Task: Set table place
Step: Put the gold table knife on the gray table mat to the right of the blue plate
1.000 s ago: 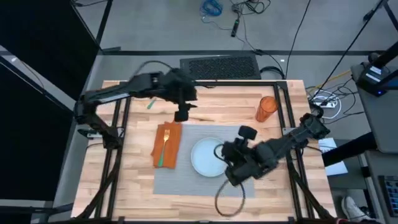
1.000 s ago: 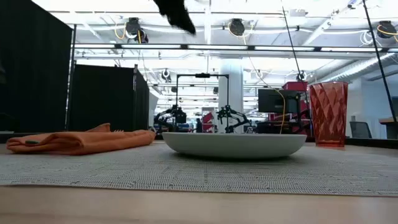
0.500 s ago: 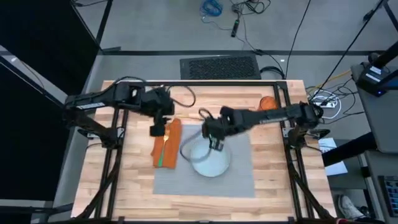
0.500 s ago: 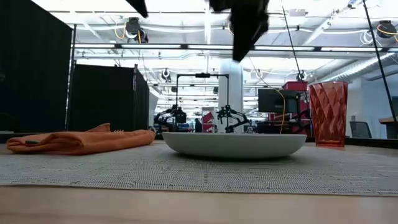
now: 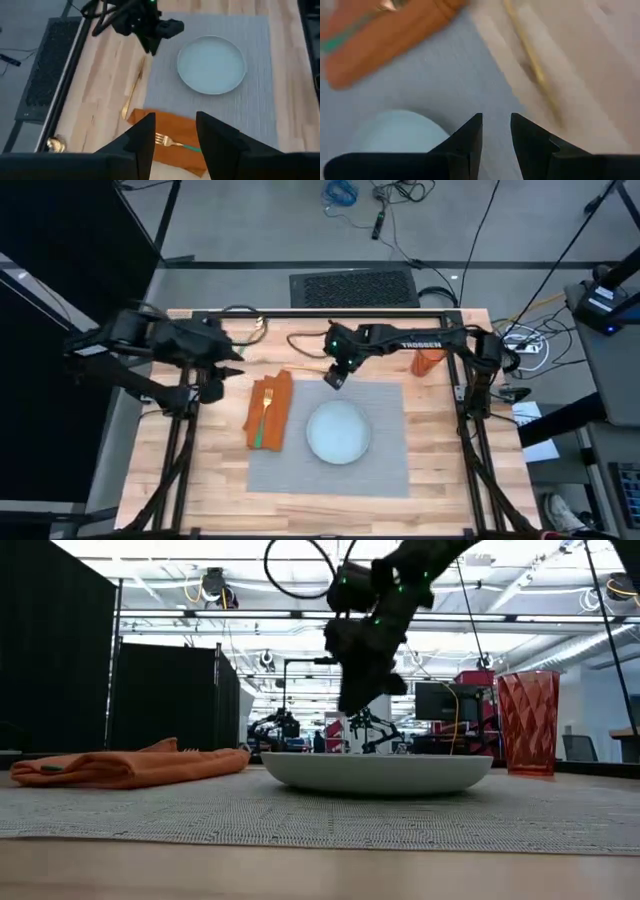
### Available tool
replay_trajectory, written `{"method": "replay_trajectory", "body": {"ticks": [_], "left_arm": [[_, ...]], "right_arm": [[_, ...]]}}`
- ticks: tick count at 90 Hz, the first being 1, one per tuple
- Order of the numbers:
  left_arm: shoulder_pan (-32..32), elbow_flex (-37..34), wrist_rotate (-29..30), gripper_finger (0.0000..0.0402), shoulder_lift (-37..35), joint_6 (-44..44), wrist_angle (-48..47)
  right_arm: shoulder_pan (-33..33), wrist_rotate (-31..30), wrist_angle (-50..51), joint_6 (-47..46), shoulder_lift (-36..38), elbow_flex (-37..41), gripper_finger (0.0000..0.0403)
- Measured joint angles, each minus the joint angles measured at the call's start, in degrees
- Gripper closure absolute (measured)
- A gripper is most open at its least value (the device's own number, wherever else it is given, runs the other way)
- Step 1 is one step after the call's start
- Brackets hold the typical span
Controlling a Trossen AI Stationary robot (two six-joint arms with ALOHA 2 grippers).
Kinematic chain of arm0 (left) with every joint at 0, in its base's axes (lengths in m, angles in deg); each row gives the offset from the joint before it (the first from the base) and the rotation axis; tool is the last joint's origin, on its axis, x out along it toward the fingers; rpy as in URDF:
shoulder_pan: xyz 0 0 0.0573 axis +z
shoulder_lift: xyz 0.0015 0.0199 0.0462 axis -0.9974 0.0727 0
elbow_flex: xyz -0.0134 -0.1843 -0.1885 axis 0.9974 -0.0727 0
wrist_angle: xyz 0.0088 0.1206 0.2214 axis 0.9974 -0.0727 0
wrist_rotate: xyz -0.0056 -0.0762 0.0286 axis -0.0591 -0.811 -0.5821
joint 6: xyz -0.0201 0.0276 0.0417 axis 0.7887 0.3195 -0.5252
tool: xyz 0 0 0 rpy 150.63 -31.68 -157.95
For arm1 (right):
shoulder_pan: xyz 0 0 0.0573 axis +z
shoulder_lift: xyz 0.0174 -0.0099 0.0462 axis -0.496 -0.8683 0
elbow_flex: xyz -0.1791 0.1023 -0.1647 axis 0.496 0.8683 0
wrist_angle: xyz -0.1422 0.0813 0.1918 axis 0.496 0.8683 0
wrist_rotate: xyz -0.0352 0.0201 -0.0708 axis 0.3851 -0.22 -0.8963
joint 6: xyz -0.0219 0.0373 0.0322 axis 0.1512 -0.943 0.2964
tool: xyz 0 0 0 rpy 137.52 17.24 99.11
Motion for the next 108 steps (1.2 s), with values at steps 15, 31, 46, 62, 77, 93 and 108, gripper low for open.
{"method": "replay_trajectory", "body": {"ticks": [15, 31, 46, 62, 77, 93, 108], "left_arm": [[0.0, 0.0, 0.72, 0.0275, -0.88, 1.07, -2.02], [0.0, -1.21, 1.17, 0.0275, -0.92, -0.49, -3.33], [0.0, -3.11, 2.12, 0.0275, -0.9, -2.02, -3.43], [0.0, -3.96, 2.14, 0.0275, -0.9, -2.14, -3.39], [0.0, -3.98, 2.15, 0.0275, -0.9, -3.12, -3.17], [0.0, -3.98, 2.15, 0.0275, -0.9, -3.12, -3.13], [0.0, -3.98, 2.17, 0.0275, -0.9, -3.12, -2.86]], "right_arm": [[-0.14, 2.38, -0.16, -1.63, -1.63, 0.0, 0.0316], [-0.91, -5.36, 7.84, -1.29, -1.61, 0.02, 0.0316], [-2.35, -10.61, 4.89, -2.29, -1.61, 0.02, 0.0316], [-2.77, -15.08, 4.39, -1.15, -2.13, 0.0, 0.0316], [-1.08, -14.09, 7.95, -1.43, -7.04, -2.74, 0.0316], [0.75, -12.1, 21.52, 2.88, -17.87, -15.4, 0.0316], [2.76, -12.37, 26.86, 6.38, -22.69, -28.63, 0.0316]]}}
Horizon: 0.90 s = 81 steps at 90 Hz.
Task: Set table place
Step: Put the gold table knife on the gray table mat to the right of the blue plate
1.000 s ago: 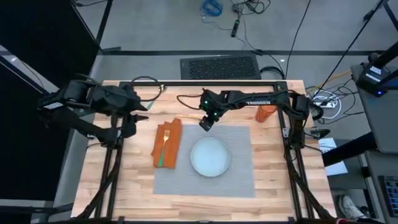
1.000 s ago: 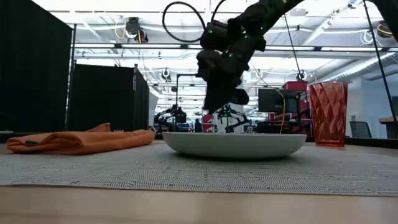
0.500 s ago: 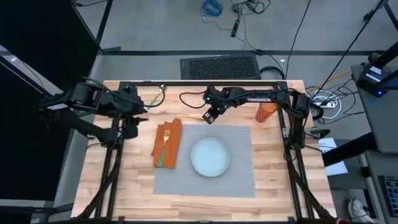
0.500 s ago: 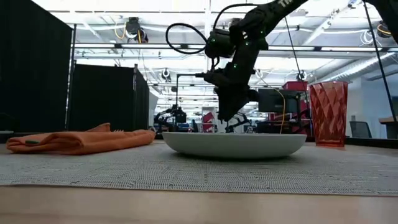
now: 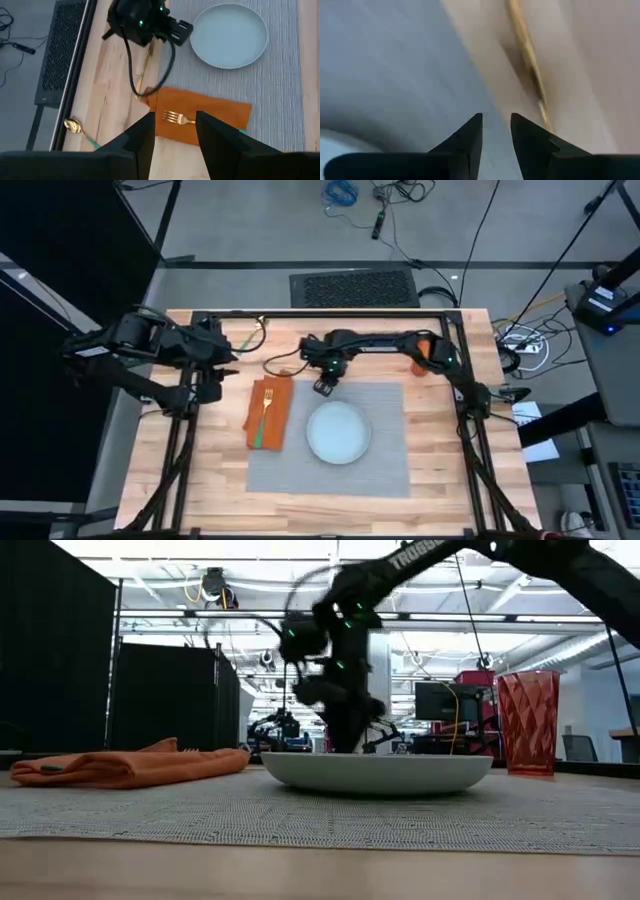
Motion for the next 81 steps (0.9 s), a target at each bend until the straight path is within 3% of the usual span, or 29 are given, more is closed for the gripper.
{"method": "replay_trajectory", "body": {"ticks": [17, 34, 54, 81], "left_arm": [[0.0, 0.0, 0.0, 0.0275, 0.0, 0.02, 0.02], [0.0, 0.0, 0.0, 0.0275, 0.0, 0.0, 0.04], [0.0, 0.0, -0.02, 0.0275, 0.0, 0.0, 0.04], [0.0, 0.0, -0.02, 0.0275, 0.0, 0.0, 0.04]], "right_arm": [[-0.06, -3.21, 0.84, -1.06, -0.27, -7.18, 0.0316], [-1.45, 1.55, -2.6, -5.76, -0.25, -7.7, 0.0316], [-1.78, 1.47, -3.59, -8.95, -0.13, -5.76, 0.0316], [-0.85, -0.43, -0.95, 0.31, -0.16, -1.01, 0.0316]]}}
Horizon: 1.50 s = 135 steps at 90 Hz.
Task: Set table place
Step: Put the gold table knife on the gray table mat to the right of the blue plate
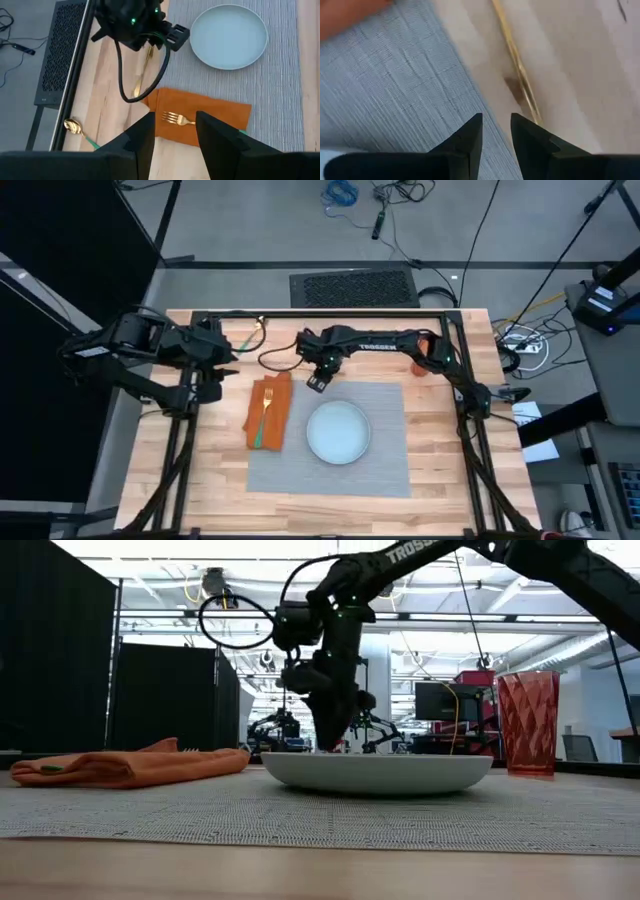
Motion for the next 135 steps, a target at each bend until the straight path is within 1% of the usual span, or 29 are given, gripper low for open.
{"method": "replay_trajectory", "body": {"ticks": [6, 30, 58, 76, 98, 111, 135], "left_arm": [[0.0, 0.0, 0.0, 0.0275, 0.0, 0.01, 0.0], [0.0, 0.0, 0.0, 0.0275, 0.0, 0.02, 0.0], [0.0, 0.0, -0.01, 0.0275, 0.0, 0.02, 0.0], [0.0, 0.0, -0.02, 0.0275, 0.0, 0.02, 0.0], [0.0, 0.0, -0.02, 0.0275, 0.0, 0.0, -0.09], [0.0, 0.0, -0.02, 0.0275, 0.0, 0.0, -0.27], [0.0, 0.0, -0.02, 0.0275, 0.0, -0.41, -0.63]], "right_arm": [[-0.11, -1.02, 0.11, 2.17, 0.0, 0.08, 0.0316], [-0.86, -0.93, -0.16, 10.54, 0.0, 0.08, 0.0316], [-2.36, -1.01, 0.21, 17.02, 0.0, 0.09, 0.0316], [-1.34, -0.98, -0.23, 21.59, -0.65, 0.07, 0.0316], [-0.37, -0.92, -1.87, 23.19, -4.02, 0.07, 0.0316], [-0.65, -0.83, -2.32, 23.31, -4.57, -0.07, 0.0316], [-2.2, 2.0, -2.61, 24.59, -4.86, -1.09, 0.0316]]}}
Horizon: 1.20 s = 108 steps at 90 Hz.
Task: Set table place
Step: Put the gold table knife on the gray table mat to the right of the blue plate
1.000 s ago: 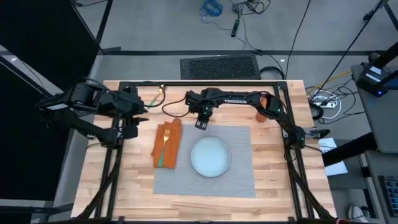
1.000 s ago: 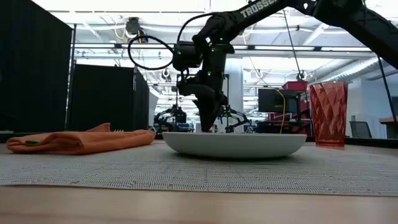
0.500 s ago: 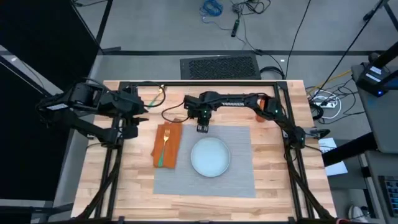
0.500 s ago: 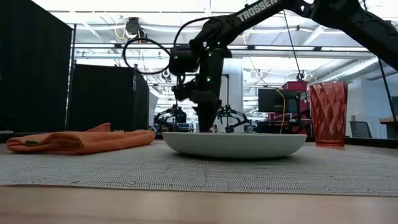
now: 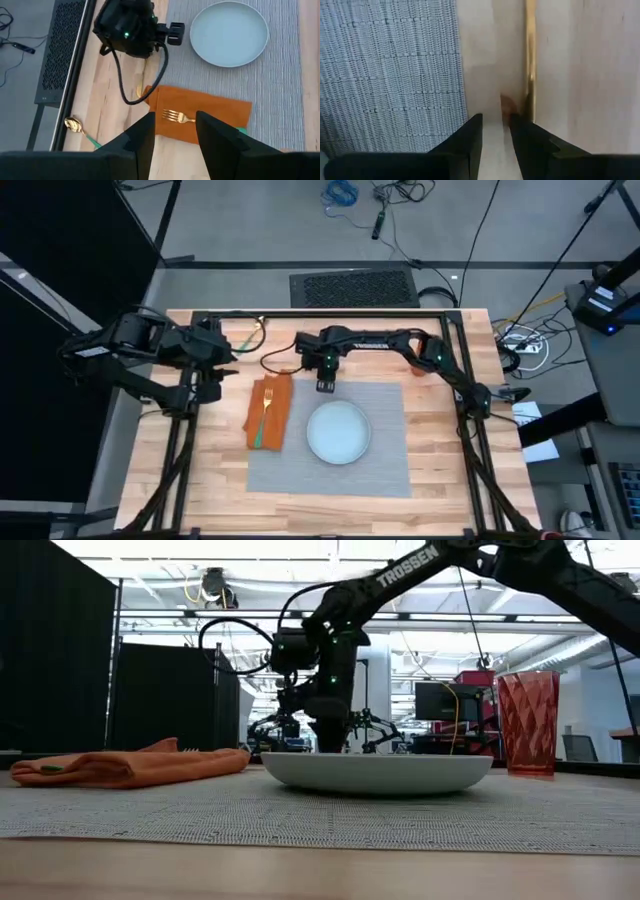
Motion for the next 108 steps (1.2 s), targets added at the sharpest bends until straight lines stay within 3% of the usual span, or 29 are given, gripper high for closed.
{"method": "replay_trajectory", "body": {"ticks": [45, 108], "left_arm": [[0.0, 0.0, 0.0, 0.0275, 0.0, -1.17, -0.38], [0.01, 0.0, 2.3, 0.0275, -0.09, -2.67, -0.4]], "right_arm": [[-0.33, 0.14, 3.87, 5.99, -0.08, -2.06, 0.0331], [-1.01, 0.34, 4.23, 8.5, 0.32, -6.87, 0.0305]]}}
